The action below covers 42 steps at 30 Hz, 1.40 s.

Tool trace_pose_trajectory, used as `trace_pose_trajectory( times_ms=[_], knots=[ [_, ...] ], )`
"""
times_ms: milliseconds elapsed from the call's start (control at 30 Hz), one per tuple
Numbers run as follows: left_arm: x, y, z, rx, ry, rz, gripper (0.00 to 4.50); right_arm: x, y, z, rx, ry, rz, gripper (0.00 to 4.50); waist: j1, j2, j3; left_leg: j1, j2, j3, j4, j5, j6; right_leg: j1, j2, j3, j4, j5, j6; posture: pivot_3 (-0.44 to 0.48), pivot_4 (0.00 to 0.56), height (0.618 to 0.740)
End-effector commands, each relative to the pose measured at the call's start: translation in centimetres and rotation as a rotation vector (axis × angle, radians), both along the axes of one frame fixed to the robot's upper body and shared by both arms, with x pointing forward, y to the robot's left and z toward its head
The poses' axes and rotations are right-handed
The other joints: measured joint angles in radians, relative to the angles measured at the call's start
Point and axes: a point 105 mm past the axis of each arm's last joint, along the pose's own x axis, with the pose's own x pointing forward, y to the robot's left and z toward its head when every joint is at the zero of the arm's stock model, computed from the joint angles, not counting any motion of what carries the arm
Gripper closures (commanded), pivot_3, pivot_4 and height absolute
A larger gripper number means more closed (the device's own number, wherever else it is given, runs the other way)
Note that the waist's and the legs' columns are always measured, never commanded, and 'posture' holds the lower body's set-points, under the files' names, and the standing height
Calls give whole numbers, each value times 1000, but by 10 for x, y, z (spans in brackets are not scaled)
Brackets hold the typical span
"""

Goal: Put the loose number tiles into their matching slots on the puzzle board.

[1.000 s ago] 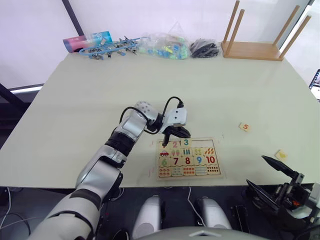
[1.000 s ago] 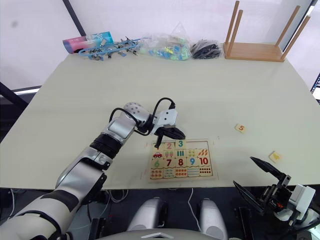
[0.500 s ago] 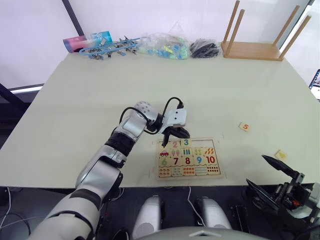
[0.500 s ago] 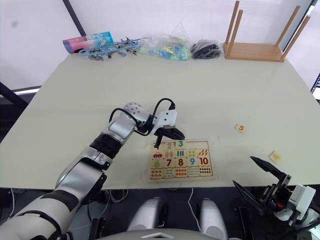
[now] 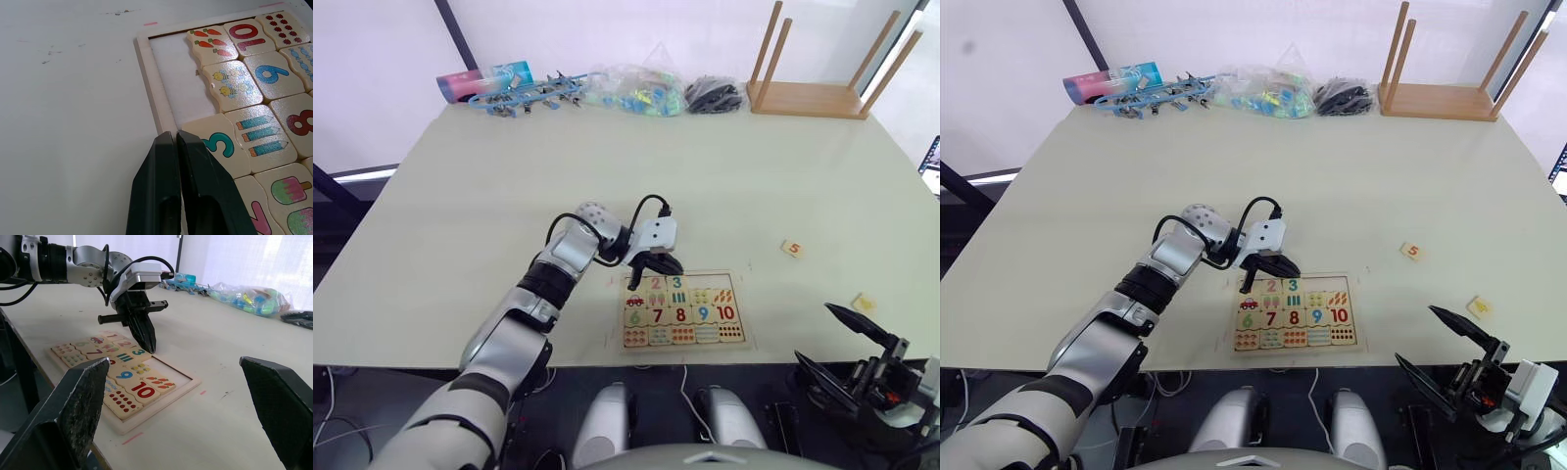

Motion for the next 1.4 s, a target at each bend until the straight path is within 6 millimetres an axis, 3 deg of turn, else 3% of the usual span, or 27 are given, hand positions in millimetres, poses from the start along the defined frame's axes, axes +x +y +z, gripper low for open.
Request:
trace_pose_trajectory(
  times_ms=[33,267,500,600,767,1067,1367,1400],
  knots=[
    [-2,-2,6,-15,-25,-25,4332,-2,-2,2,-8,-18,-2,0,0,0,0,0,0,0,0,0,0,0,0,0,0,0,0,0,150,740],
    [5,-4,17,-69,-40,16,4332,-4,-5,-3,-7,-10,-5,0,0,0,0,0,0,0,0,0,0,0,0,0,0,0,0,0,150,740],
    [16,0,57,-260,-10,137,4332,-3,-11,-8,-2,8,-40,0,0,0,0,0,0,0,0,0,0,0,0,0,0,0,0,0,150,740],
    [15,10,69,-326,-13,165,4332,-2,-15,-10,-3,17,-61,0,-1,0,0,0,0,0,0,0,0,0,0,0,0,0,0,0,150,740],
    [7,45,79,-436,-46,270,4332,3,-28,-12,-1,37,-133,0,-7,1,-1,1,3,0,-1,0,0,0,0,1,0,0,0,0,150,740],
    [-22,97,62,-523,-61,467,4332,8,-39,-18,-25,82,-182,0,-1,1,-1,2,5,1,0,0,0,0,-1,1,1,0,0,0,150,740],
    [-60,156,28,-545,-67,773,4332,12,-66,-20,-60,118,-294,0,-2,1,-1,3,6,2,-1,0,0,0,-3,1,1,0,0,0,150,740],
    [-65,160,25,-540,-65,792,4108,13,-71,-20,-61,122,-315,0,-2,1,-1,3,6,3,-1,0,0,0,-3,1,1,0,-1,0,150,740]
  ],
)
